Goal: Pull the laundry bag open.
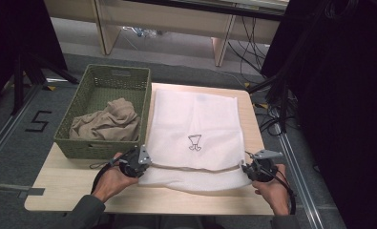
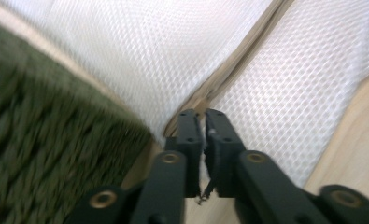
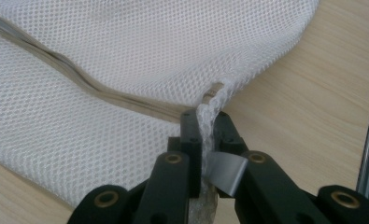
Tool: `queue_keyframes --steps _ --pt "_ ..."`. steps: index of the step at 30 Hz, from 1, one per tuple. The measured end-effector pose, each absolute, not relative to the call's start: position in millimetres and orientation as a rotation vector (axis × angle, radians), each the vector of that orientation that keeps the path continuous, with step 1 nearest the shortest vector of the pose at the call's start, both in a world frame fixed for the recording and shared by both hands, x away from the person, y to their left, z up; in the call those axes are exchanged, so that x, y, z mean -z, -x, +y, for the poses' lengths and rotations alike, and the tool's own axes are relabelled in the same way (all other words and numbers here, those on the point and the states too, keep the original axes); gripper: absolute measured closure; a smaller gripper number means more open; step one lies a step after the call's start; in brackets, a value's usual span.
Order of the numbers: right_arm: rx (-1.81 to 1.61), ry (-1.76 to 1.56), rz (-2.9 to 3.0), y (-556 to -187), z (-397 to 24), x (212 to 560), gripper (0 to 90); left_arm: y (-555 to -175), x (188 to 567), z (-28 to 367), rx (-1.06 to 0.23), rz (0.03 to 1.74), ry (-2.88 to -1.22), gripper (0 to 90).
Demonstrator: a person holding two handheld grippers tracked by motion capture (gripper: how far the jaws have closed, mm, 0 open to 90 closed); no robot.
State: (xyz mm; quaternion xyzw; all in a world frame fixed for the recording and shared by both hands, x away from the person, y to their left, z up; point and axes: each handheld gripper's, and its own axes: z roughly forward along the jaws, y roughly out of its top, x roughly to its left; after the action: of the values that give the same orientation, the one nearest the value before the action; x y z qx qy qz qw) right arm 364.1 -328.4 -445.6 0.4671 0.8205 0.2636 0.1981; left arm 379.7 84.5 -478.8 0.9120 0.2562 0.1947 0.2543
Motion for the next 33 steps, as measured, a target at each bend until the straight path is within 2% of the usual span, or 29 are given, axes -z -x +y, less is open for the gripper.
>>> queue_keyframes --steps 4,8,15,23,26,33 --pt "-0.733 -1.297 2.301 -364 -330 446 85.4 -384 483 79 -0.554 0.636 -2.511 70.7" --pt "-0.737 -1.296 2.303 -364 -331 446 85.1 -387 489 72 -0.563 0.596 -2.551 66.8" --pt "-0.737 -1.314 2.299 -365 -332 447 85.1 -391 493 68 -0.548 0.581 -2.568 81.1" --pt "-0.681 -1.316 2.301 -366 -334 449 85.6 -386 486 75 -0.554 0.645 -2.535 81.4" --pt "-0.657 -1.321 2.302 -366 -335 448 85.9 -385 488 76 -0.593 0.660 -2.565 81.5" --pt "-0.654 -1.326 2.316 -366 -333 450 85.9 -383 491 86 -0.569 0.720 -2.546 81.5"
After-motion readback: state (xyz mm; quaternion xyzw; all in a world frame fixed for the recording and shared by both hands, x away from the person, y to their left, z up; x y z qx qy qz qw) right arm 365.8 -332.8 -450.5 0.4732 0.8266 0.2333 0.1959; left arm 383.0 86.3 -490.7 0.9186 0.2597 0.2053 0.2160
